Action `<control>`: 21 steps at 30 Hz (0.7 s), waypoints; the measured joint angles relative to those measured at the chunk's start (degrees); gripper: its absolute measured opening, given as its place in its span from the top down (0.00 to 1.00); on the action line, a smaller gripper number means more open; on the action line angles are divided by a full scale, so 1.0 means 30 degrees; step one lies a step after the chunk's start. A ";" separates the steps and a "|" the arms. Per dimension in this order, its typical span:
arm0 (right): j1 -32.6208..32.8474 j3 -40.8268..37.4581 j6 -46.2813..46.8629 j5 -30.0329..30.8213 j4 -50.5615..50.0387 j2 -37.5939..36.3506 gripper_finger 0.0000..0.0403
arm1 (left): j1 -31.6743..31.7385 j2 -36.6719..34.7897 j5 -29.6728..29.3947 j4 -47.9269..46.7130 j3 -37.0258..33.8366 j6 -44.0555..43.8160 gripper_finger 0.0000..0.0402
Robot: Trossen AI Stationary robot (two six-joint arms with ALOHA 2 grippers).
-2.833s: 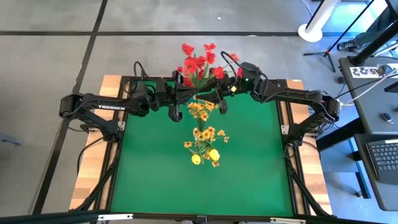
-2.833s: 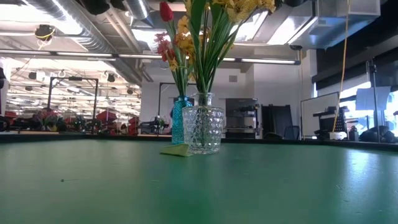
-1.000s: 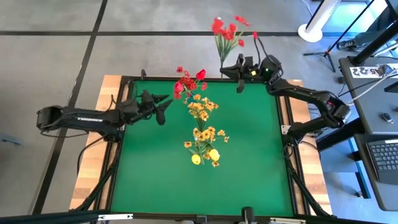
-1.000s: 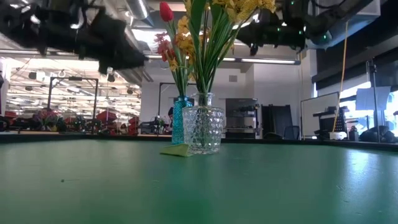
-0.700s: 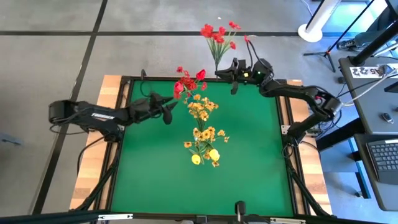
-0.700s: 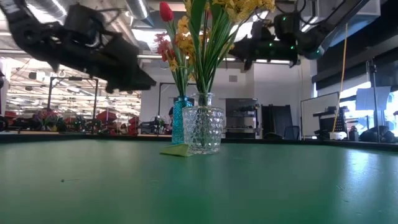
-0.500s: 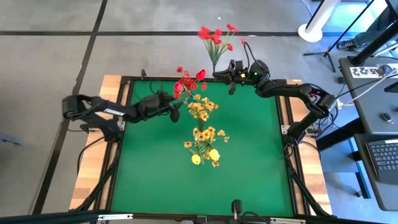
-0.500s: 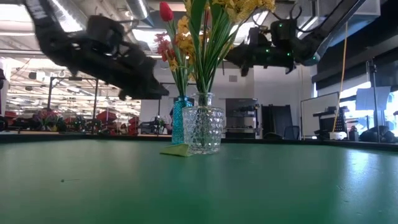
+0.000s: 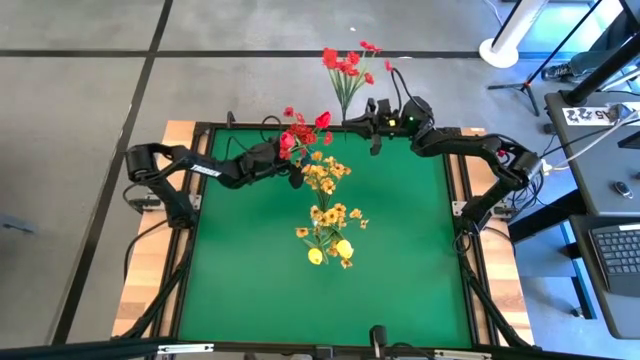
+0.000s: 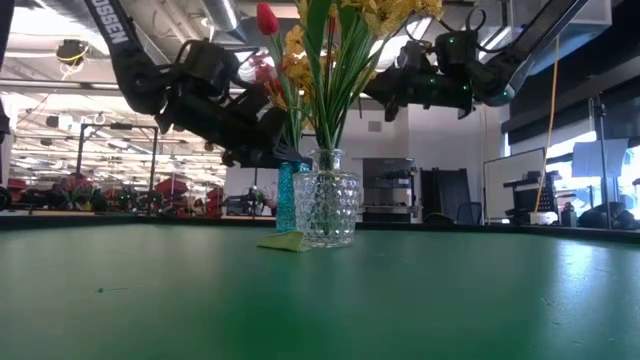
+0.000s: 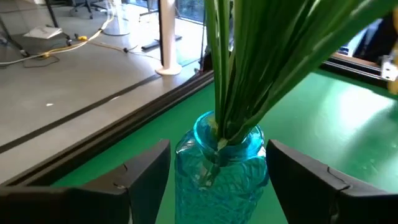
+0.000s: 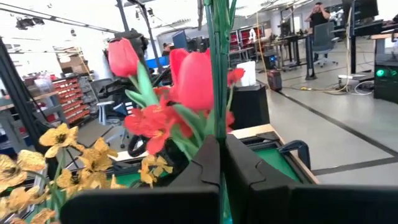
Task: Sort flowers into vase by color
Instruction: Put the red flowers into the blue vase
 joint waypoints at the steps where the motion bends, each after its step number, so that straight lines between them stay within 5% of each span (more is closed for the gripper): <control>1: 0.0000 0.0000 0.0000 -0.0122 0.0003 0.0000 1.00 | 0.0041 0.0120 -0.0095 0.0053 0.0015 -0.0006 0.36; 21: 0.0000 0.0000 -0.0007 -0.0303 0.0000 0.0000 1.00 | -0.0424 0.0425 -0.0494 -0.0382 0.0030 0.0707 0.40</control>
